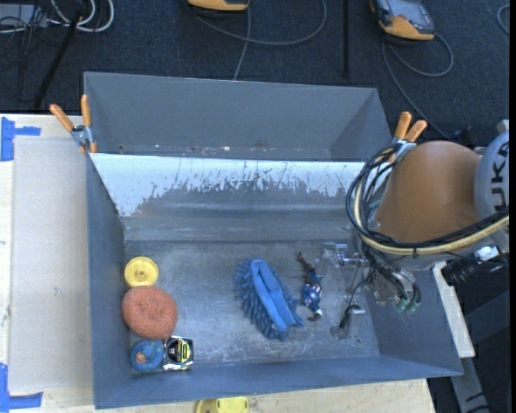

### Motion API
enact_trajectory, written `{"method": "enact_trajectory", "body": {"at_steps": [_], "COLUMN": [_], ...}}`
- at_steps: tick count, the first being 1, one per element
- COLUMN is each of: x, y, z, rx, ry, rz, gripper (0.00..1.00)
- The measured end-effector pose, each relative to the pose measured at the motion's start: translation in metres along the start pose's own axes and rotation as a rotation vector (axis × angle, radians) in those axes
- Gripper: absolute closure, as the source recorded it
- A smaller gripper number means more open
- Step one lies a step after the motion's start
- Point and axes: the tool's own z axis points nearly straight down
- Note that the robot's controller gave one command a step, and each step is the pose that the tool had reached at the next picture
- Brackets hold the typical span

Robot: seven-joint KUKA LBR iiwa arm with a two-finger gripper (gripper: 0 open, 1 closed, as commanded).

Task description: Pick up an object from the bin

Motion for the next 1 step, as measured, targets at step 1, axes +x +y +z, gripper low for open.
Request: {"method": "enact_trajectory", "body": {"at_steps": [1], "x": [-0.0273], "y": [0.0302], "z": [0.0542], "rx": [-0.001], "ry": [-0.001], "rz": [-0.167], "gripper": [0.0]}}
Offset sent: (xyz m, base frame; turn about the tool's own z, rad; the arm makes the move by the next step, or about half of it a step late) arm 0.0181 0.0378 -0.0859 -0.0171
